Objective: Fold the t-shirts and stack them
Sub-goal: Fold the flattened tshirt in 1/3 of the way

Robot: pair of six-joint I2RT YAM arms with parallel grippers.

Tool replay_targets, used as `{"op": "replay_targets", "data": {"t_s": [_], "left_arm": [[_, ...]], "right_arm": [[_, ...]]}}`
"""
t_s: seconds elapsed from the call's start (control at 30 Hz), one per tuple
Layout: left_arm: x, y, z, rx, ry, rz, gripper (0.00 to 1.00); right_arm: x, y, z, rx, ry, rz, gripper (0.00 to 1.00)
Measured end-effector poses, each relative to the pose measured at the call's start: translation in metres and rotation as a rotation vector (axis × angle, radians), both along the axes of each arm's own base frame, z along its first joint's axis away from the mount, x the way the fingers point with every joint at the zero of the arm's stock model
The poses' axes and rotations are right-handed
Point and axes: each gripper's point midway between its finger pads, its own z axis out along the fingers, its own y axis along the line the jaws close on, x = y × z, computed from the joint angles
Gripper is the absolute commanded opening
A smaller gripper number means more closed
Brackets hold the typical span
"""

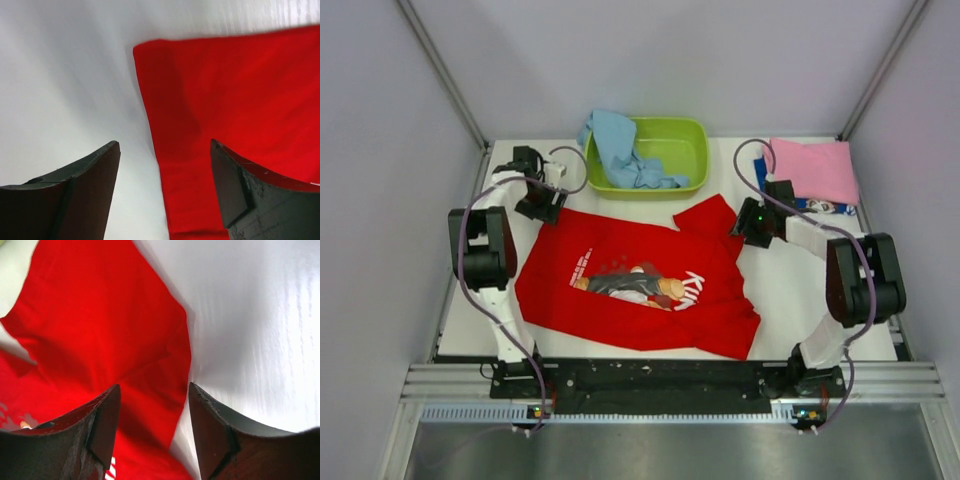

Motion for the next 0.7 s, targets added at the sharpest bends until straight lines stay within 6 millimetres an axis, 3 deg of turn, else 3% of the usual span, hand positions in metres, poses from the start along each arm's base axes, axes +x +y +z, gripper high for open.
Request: {"op": "replay_targets", "data": {"t_s": [0.1,0.2,0.23,0.27,0.33,0.5,0.7], "left_arm": [[0.007,-0.003,-0.018,-0.024,0.038,0.020,0.83],[0.005,-0.011,-0.030,-0.040,0.072,0.009,0.72],[0.004,-0.013,-0.031,-0.043,0.078,0.007,0.58],[0.004,-0.015,-0.031,-0.044,0.080,0.002,0.45],[0.003,-0.019,-0.032,-0.055,0.087,0.003,0.02],[0.000,-0.026,-0.033,-0.080,0.097,-0.003,0.00],[0.000,-0.005,-0.031,-0.057,0.050,0.068,0.00]], "right_arm": [[0.012,0.009,-0.018,0.039,0.034,0.013,0.34],[0.021,0.020,-0.019,0.104,0.023,0.031,0.08],[0.020,0.023,-0.021,0.116,0.030,0.038,0.01],[0.019,0.025,-0.024,0.129,0.042,0.039,0.00],[0.020,0.027,-0.026,0.151,0.052,0.037,0.00],[0.040,0.024,-0.010,0.163,0.011,0.027,0.00],[0.090,0.026,0.049,0.161,-0.159,0.045,0.00]]}}
